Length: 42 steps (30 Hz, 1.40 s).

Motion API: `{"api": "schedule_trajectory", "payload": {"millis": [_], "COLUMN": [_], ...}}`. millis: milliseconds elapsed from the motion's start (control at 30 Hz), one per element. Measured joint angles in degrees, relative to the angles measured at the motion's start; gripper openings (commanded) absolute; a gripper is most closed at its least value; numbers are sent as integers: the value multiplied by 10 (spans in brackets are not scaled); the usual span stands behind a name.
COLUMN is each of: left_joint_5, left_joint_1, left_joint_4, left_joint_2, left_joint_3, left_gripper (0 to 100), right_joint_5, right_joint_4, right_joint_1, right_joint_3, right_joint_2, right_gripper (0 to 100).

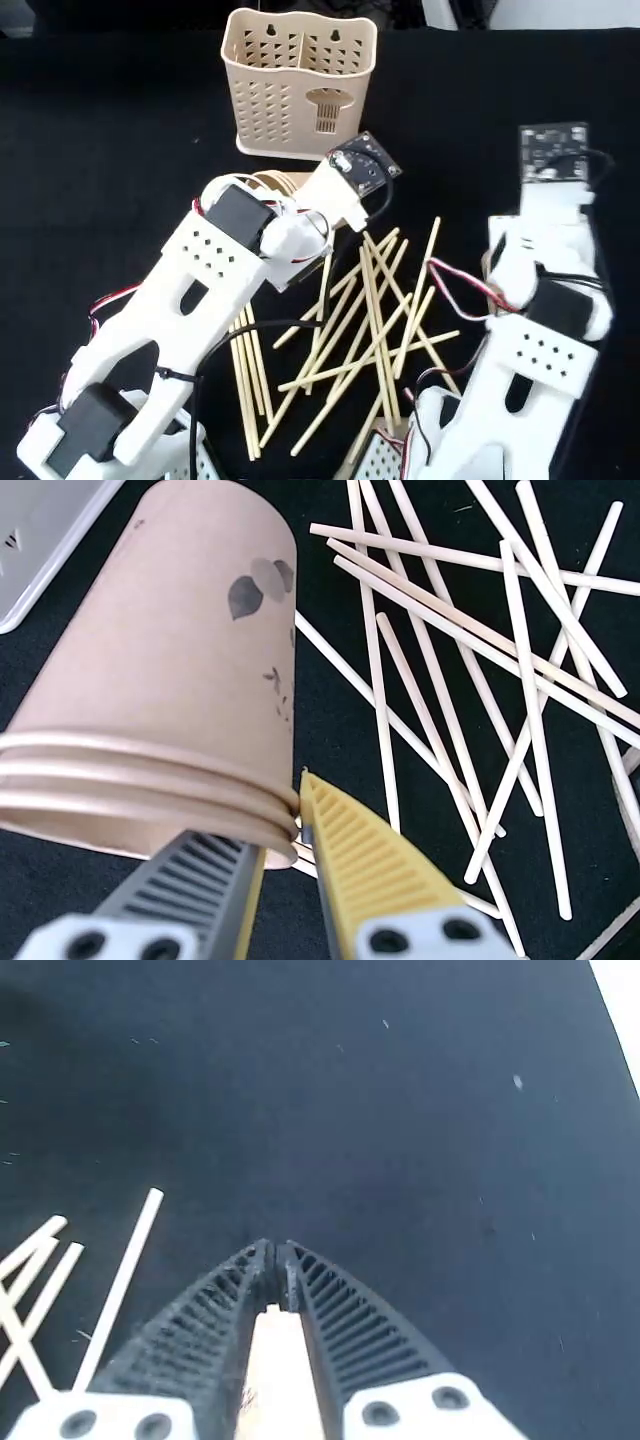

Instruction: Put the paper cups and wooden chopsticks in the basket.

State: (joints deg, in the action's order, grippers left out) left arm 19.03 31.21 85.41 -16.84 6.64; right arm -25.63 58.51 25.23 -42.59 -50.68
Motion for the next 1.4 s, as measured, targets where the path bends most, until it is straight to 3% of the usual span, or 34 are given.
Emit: {"api": "schedule_trajectory", "payload": {"millis": [167, 367, 600, 733, 967, 1400], "left_joint_5": [0, 0, 0, 0, 0, 0], "left_joint_1": [0, 0, 0, 0, 0, 0], "left_joint_4": [8, 8, 8, 8, 8, 8], "left_joint_2": [0, 0, 0, 0, 0, 0], "left_joint_3": [0, 0, 0, 0, 0, 0], "left_gripper": [29, 29, 29, 29, 29, 29], "right_joint_5": [-1, -2, 11, -18, -76, -90], "right_joint_4": [58, 156, 237, 270, 256, 178], "right_joint_1": [30, 59, 59, 60, 83, 88], "right_joint_3": [-17, -37, -41, -80, -171, -247], "right_joint_2": [-8, -9, -17, -70, -190, -178], "right_gripper": [250, 193, 191, 191, 191, 191]}}
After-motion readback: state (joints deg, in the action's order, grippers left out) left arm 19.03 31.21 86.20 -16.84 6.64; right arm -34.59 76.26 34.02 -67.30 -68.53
